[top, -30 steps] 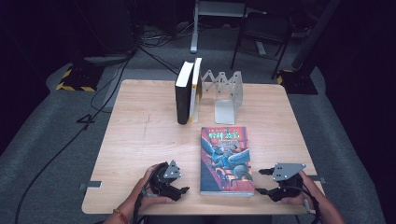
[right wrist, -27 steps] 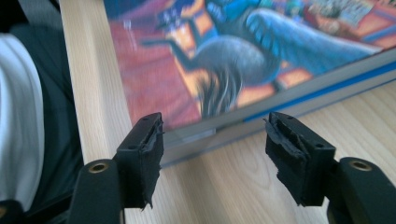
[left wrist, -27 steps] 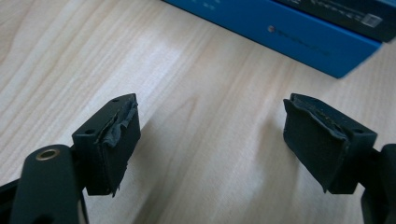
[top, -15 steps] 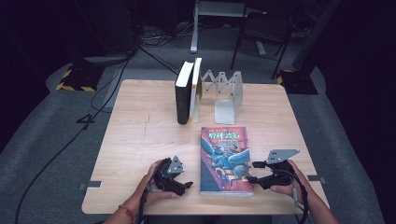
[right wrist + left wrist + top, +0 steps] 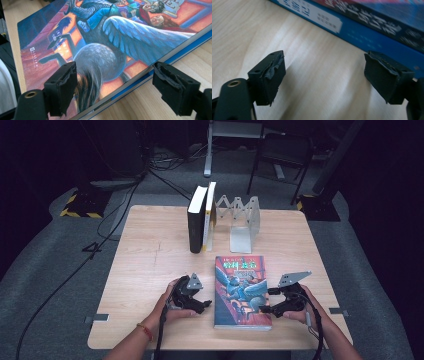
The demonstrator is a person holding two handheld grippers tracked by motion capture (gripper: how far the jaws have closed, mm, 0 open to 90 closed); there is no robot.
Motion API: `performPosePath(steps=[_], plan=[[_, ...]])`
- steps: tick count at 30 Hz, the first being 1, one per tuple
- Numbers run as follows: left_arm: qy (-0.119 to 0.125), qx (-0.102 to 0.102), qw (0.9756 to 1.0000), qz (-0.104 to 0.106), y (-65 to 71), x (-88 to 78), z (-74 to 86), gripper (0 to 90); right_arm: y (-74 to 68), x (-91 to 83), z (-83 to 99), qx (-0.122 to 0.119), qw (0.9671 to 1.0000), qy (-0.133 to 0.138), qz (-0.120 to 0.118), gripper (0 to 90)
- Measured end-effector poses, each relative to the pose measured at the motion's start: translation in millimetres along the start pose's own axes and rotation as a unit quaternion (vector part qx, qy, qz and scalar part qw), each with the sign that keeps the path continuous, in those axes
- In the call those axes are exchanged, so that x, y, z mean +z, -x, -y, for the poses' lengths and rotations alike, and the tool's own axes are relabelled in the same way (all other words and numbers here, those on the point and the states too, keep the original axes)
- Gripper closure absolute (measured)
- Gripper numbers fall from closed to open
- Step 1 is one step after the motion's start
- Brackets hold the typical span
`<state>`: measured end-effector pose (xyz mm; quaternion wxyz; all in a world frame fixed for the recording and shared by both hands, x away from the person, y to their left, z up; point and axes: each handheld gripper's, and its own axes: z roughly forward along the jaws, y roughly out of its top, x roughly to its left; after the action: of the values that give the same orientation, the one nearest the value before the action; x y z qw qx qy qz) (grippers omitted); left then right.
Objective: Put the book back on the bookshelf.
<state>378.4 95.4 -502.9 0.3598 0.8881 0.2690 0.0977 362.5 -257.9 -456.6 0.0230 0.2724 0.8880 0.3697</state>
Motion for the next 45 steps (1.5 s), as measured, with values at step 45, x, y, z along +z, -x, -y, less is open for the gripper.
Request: performPosePath(steps=[45], plan=[[0.008,-0.007,0.9999,-0.009,-7.0,8.9,-9.7,26.8,10.7,8.5,-11.1,0.028,0.9994,-0.020,0.009,14.6]])
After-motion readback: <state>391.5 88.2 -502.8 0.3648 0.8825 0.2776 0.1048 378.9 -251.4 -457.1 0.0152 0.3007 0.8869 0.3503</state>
